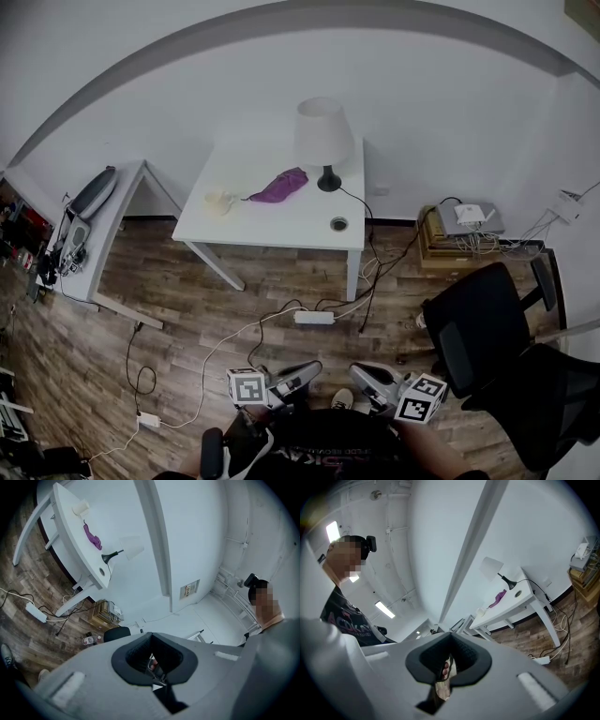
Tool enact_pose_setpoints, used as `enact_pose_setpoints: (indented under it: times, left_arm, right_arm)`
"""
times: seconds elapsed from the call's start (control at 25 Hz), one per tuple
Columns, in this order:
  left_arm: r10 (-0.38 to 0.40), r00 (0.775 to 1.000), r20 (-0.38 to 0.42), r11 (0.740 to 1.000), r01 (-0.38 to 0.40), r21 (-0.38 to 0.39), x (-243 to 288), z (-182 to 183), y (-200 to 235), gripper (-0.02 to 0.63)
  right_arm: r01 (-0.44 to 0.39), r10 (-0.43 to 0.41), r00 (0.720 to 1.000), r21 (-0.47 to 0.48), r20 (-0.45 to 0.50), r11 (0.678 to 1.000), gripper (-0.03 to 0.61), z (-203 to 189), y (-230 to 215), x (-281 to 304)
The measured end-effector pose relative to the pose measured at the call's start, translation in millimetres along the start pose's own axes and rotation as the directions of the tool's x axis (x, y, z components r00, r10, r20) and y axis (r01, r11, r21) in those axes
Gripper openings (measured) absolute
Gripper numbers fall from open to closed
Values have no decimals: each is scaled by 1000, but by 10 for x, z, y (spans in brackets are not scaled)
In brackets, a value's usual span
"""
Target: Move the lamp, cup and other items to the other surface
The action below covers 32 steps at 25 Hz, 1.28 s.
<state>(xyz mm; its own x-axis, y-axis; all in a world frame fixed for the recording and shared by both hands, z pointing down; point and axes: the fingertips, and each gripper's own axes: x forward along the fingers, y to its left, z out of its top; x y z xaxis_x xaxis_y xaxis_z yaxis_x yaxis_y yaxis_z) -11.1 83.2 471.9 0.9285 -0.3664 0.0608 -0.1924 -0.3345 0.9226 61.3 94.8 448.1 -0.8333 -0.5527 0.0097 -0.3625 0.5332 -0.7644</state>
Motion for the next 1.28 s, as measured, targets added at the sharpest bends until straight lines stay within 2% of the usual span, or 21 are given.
enact_pose_setpoints:
  times: [0.32,0.52,0.68,0.92,1.12,1.28]
  left_arm:
    - [-6,1000,-7,1000,5,-23,-51,87,78,-8]
    - [-36,999,-9,998,36,-43,-91,294,186,-8]
    - [-72,996,-45,997,71,-32,-93,489,239,-8]
    - [-98,994,-42,994,95,-59,-245,902,424,-8]
    - [-90,995,-49,993,86,-78,-479,1192,603,-8]
    - [-111,994,-16,989,109,-99,-672,1418,808,-8]
  right_arm:
    - [6,-6,1000,2,13,1000,8,11,-15,107]
    - [43,-42,999,-20,33,999,18,100,-35,250]
    - [87,-85,994,-31,62,996,29,192,-58,391]
    - [138,-134,987,-40,84,990,43,302,-133,783]
    - [150,-148,987,-46,59,988,51,315,-156,1243]
    - [164,-161,986,-63,46,984,55,329,-185,1596]
